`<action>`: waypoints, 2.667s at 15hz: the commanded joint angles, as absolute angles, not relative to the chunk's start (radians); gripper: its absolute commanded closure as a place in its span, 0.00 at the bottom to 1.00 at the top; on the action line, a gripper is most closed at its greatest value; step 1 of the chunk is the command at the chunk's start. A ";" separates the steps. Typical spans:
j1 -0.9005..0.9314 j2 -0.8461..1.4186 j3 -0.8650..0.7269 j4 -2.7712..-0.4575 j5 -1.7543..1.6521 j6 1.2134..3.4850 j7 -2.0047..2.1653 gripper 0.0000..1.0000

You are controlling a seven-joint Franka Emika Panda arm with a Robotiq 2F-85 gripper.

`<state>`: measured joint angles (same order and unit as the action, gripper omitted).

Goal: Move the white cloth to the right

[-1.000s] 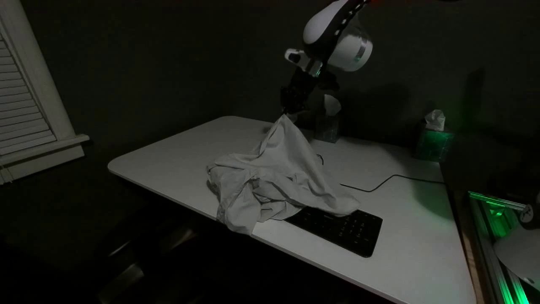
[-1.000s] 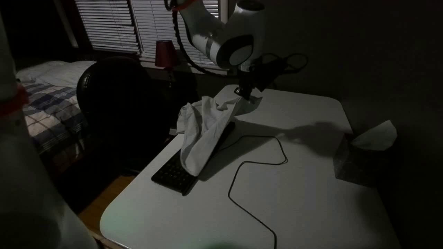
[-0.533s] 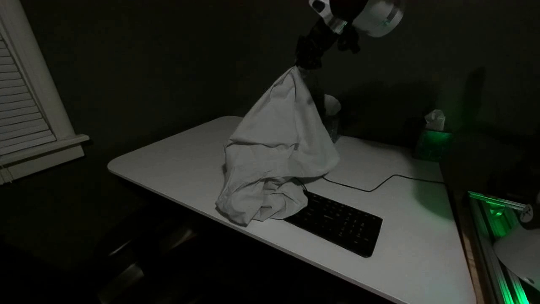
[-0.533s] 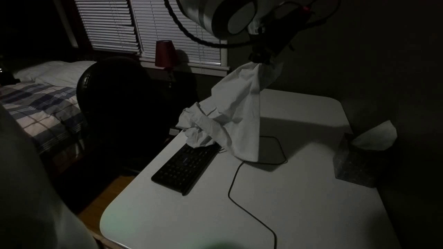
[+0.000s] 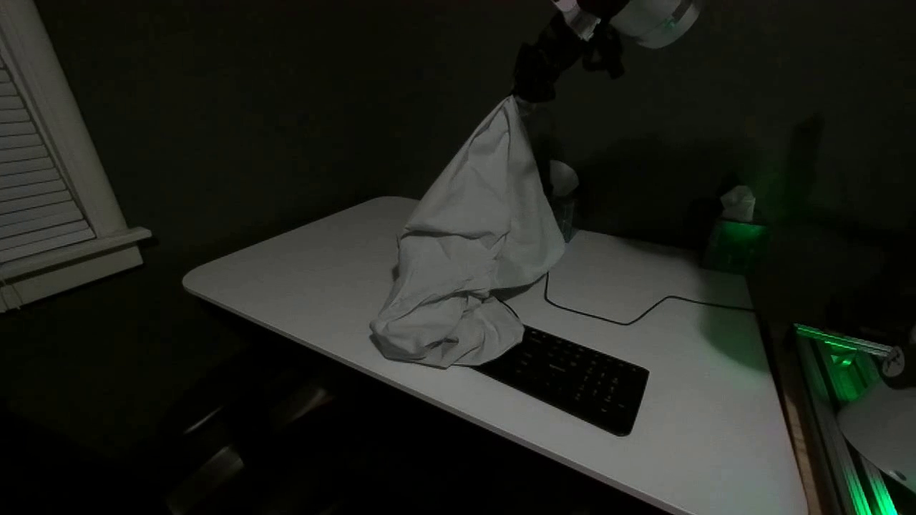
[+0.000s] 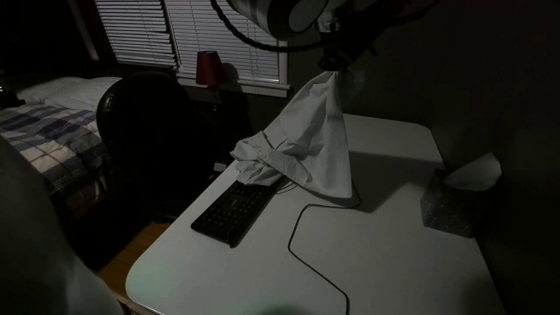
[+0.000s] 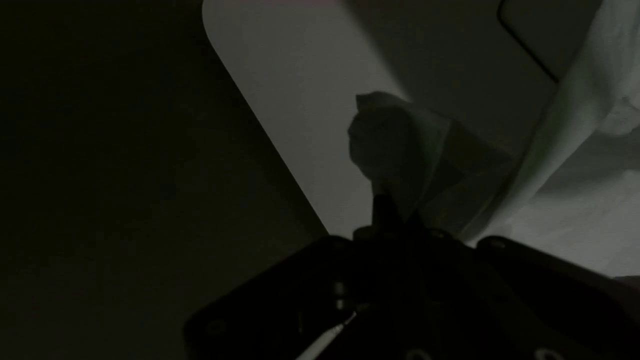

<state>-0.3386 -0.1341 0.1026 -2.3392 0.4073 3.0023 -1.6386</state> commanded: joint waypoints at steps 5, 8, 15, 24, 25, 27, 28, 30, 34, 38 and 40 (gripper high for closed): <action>-0.684 -0.208 0.169 -2.414 -0.093 3.036 -1.414 0.99; -0.885 -0.272 0.213 -2.422 -0.334 2.985 -1.307 0.99; -1.110 -0.360 0.318 -2.393 -0.654 2.796 -1.156 0.99; -1.167 -0.304 0.404 -2.394 -0.822 2.875 -1.060 0.43; -1.118 -0.297 0.386 -2.409 -0.753 2.849 -1.119 0.37; -1.020 -0.286 0.361 -2.430 -0.597 2.761 -1.250 0.21; -0.979 -0.291 0.360 -2.435 -0.526 2.700 -1.303 0.15; -0.812 -0.285 0.268 -2.416 -0.454 2.543 -1.347 0.01; -0.817 -0.309 0.352 -2.346 -0.349 2.189 -1.321 0.00; -0.576 -0.274 0.152 -2.190 -0.234 1.870 -1.260 0.00; -0.453 -0.270 0.048 -2.114 -0.190 1.717 -1.227 0.00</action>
